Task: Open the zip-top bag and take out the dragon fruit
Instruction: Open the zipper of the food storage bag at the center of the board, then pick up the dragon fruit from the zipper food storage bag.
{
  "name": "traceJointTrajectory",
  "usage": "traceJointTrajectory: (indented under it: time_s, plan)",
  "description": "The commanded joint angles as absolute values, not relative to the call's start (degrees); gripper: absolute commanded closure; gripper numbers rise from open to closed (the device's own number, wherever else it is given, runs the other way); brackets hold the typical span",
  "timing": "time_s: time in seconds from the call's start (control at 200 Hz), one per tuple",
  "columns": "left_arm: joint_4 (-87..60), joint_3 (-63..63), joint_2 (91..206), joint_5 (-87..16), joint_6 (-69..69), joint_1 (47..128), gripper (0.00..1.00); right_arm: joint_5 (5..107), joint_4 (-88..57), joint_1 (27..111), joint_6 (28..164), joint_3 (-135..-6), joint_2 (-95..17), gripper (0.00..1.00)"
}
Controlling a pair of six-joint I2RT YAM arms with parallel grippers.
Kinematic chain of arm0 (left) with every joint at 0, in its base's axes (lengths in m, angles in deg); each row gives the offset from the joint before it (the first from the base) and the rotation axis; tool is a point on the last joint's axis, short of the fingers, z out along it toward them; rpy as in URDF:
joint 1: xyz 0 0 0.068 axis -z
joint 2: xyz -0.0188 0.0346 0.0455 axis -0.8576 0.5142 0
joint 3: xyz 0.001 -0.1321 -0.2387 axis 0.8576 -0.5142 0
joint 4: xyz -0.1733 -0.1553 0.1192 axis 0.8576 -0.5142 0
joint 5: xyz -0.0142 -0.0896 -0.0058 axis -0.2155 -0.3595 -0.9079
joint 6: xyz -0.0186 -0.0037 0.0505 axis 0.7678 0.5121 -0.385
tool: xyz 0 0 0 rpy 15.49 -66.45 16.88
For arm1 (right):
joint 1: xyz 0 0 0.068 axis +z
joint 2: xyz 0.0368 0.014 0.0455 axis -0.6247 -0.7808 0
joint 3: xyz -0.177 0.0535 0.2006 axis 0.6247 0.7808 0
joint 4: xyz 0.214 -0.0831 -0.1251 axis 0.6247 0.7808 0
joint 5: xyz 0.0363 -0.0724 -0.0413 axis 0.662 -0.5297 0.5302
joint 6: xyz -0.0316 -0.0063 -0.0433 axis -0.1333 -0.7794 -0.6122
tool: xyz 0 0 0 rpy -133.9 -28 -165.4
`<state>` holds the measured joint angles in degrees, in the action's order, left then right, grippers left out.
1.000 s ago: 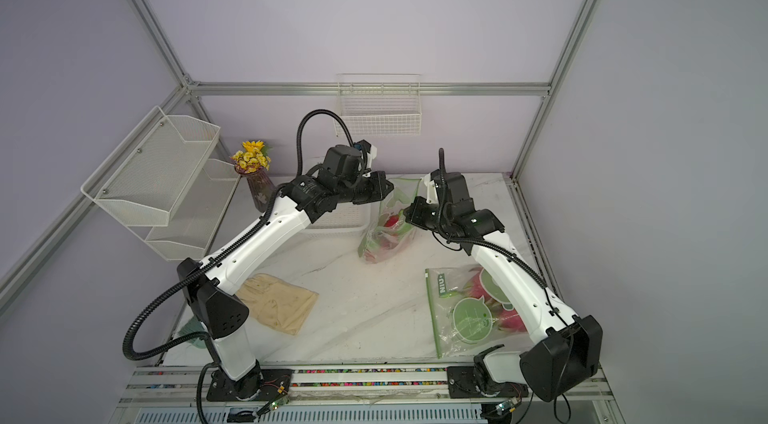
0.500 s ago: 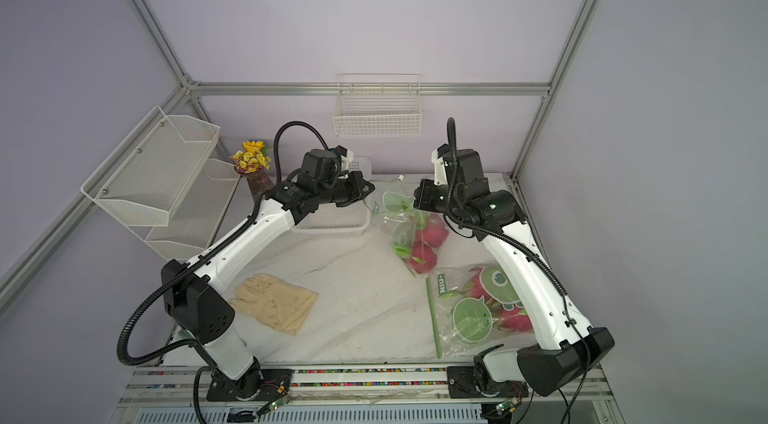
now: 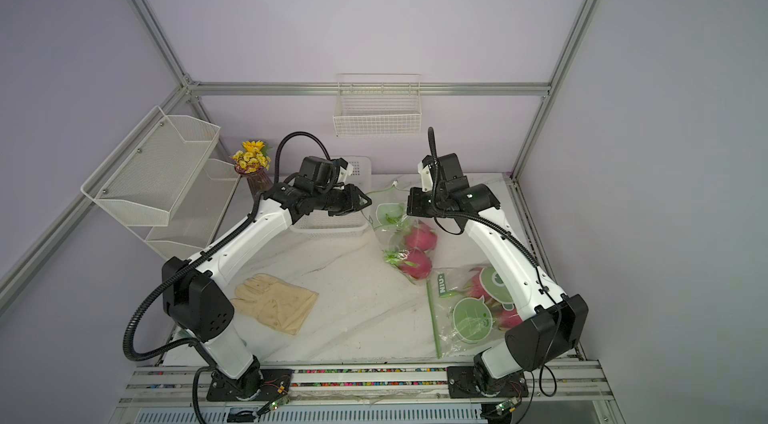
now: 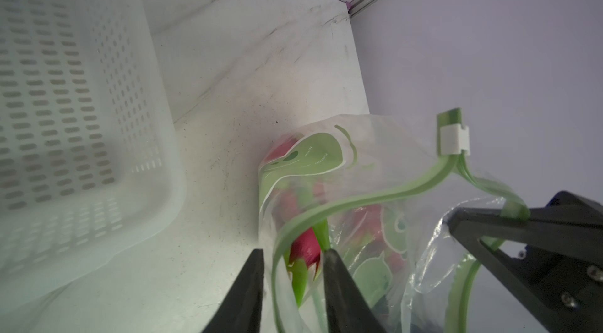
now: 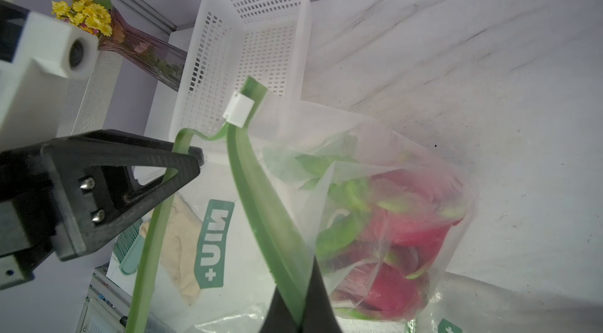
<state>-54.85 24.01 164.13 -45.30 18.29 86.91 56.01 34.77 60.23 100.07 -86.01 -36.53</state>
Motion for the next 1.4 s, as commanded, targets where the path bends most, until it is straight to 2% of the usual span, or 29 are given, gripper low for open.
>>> traceJointTrajectory:
  time_s: [0.0,0.145,0.345,0.53,0.655,0.825,0.995,1.395]
  plan:
    - [-61.9,28.47,159.99,-39.22,8.82,88.15,0.61,58.06,31.64,60.71,100.06,-85.51,-35.1,1.0]
    - [-64.16,31.4,157.39,-32.58,5.64,91.54,0.58,58.28,30.45,61.54,100.57,-85.59,-34.86,1.0]
    - [-61.87,34.65,160.79,-39.93,6.21,95.49,0.57,58.25,29.66,62.86,100.87,-86.03,-34.41,1.0]
    - [-61.89,35.57,165.73,-44.63,7.93,95.79,0.61,58.37,28.15,63.81,101.32,-84.65,-33.58,1.0]
    - [-62.12,34.96,167.95,-47.79,7.98,95.86,0.68,58.37,26.92,64.32,101.87,-83.49,-32.99,1.0]
    - [-63.18,33.35,169.86,-43.65,6.26,95.85,0.69,58.63,26.05,64.94,102.07,-82.77,-32.98,1.0]
    - [-63.23,31.67,171.25,-41.78,4.91,95.84,0.63,58.94,24.41,65.46,102.5,-81.34,-33.1,1.0]
    - [-63.39,29.85,173.38,-36.29,1.29,96.21,0.58,59.51,22.95,65.82,102.52,-80.48,-33.67,1.0]
